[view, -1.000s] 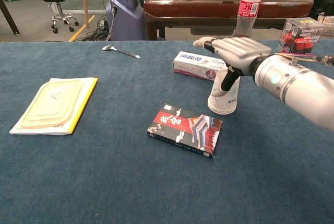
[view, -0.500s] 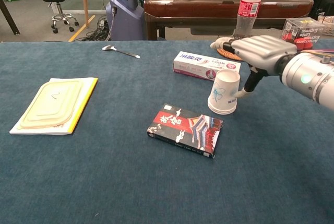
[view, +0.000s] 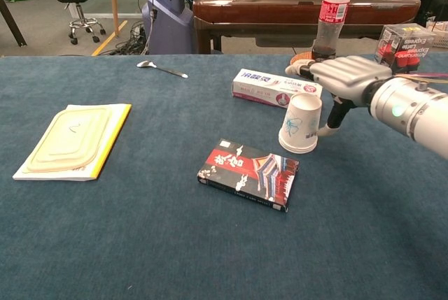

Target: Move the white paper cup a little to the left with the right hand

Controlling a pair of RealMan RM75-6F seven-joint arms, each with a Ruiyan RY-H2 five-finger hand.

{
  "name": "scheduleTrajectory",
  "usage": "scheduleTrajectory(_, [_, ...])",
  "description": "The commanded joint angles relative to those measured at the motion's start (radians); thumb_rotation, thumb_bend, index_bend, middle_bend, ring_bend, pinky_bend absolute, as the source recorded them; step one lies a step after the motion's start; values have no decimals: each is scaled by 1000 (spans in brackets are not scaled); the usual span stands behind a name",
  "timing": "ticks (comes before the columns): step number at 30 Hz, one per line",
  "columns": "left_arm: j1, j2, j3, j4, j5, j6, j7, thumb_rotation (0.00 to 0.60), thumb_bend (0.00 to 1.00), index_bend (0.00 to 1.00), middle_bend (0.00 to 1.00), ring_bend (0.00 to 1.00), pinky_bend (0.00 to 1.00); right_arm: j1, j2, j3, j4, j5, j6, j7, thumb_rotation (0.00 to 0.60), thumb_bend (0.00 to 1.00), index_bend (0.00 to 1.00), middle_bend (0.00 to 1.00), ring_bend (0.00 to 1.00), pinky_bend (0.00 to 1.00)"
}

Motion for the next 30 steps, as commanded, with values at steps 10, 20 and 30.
scheduleTrajectory(10, [2, 8, -4, 3, -10, -6, -24, 600, 292, 329, 385, 324, 529, 78, -84, 65, 69, 53, -20, -3, 600, 0, 0, 0, 0, 0])
scheduleTrajectory(20, [2, 0, 6, 3, 0, -6, -6, 600, 292, 329, 385, 324, 529, 50, -17, 42, -17, -26, 5, 84, 600, 0, 0, 0, 0, 0])
scheduleTrajectory(30, [-1, 0, 3, -18, 19, 23, 57, 600, 292, 329, 385, 324, 529, -126, 240, -84, -299, -189, 165, 161, 600, 0, 0, 0, 0, 0])
